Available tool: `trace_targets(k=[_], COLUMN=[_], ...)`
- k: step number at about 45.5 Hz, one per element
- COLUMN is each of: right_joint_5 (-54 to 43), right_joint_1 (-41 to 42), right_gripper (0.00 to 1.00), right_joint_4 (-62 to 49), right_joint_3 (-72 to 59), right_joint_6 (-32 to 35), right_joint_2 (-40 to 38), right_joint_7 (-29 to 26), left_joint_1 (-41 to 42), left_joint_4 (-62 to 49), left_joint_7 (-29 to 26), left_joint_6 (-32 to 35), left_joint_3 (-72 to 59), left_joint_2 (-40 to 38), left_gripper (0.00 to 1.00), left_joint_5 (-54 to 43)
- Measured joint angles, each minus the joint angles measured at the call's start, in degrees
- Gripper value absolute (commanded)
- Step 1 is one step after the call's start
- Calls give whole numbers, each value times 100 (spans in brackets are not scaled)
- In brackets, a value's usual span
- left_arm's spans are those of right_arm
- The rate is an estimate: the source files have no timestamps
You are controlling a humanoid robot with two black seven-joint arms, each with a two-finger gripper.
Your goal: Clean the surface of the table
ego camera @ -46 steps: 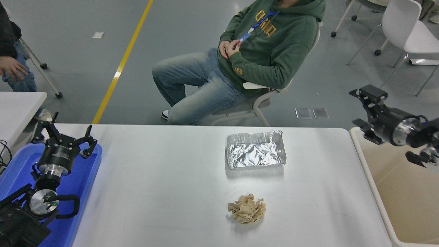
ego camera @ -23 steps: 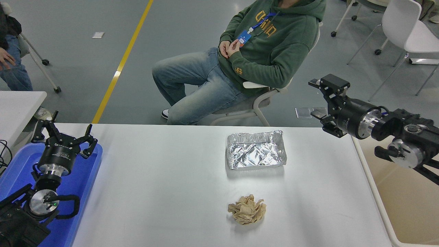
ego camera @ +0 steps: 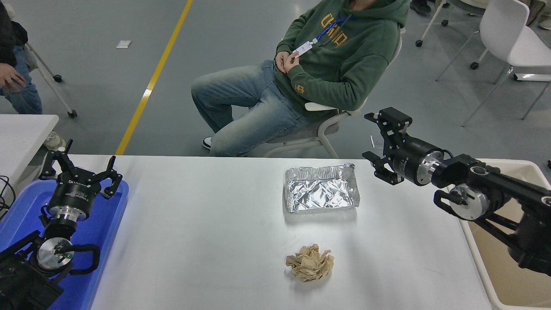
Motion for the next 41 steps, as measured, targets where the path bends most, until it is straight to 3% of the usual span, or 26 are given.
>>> trace_targets(k=[19, 41], right_joint_5=[598, 1480], right_joint_1=[-987, -1327], right_gripper=[100, 100], right_joint_4=[-1011, -2051], right_joint_3=[1437, 2051], right_joint_6=[223, 756], right_joint_2=[1023, 1529], right_joint_7=[250, 482], left_joint_1=[1, -1], left_joint_4=[-1, -1], left_joint_7=[0, 0], left_joint_6=[0, 0], left_joint_3=[0, 0], left_joint_2=[0, 0], left_gripper=[100, 100], left_joint_5=[1, 1])
